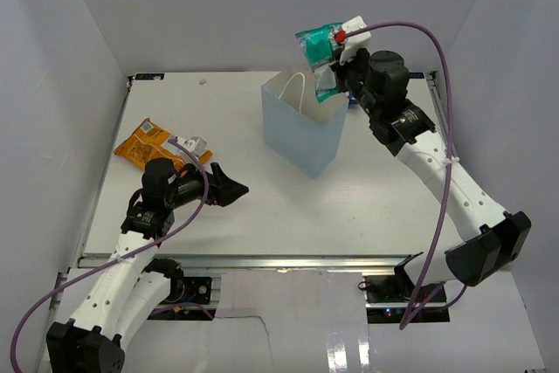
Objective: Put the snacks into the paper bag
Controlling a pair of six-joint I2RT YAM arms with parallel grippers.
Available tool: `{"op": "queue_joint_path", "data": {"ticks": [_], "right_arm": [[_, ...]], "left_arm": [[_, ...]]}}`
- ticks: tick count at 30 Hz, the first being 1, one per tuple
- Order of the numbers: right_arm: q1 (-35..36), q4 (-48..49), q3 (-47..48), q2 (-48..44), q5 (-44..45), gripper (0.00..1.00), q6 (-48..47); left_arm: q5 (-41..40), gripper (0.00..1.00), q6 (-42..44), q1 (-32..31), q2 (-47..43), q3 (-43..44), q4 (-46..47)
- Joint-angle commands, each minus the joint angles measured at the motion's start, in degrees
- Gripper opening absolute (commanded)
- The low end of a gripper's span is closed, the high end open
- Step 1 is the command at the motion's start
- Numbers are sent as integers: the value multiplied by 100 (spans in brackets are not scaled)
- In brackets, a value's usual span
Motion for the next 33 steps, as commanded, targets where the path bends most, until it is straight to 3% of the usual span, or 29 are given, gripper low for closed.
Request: {"op": "queue_joint_path", "data": {"ticks": [1, 13, 16, 23, 29, 33], "right_arm": [[136, 1101, -87, 128, 680, 8, -295], [593, 1427, -789, 137, 821, 10, -691], [654, 1470, -983, 146, 777, 20, -771], [655, 1251, -1001, 32, 531, 59, -736], [304, 803, -817, -468, 383, 60, -437], [-520, 180, -966, -1231, -302, 58, -138]], "left_arm": [[-3, 98, 64, 33, -67, 71, -8], [49, 98, 73, 33, -111, 62, 36], [41, 98, 73, 33, -137, 62, 36], [49, 98, 20, 33, -181, 27, 80], [58, 98, -32, 33, -208, 0, 141], [49, 98, -50, 33, -208, -17, 150]]}}
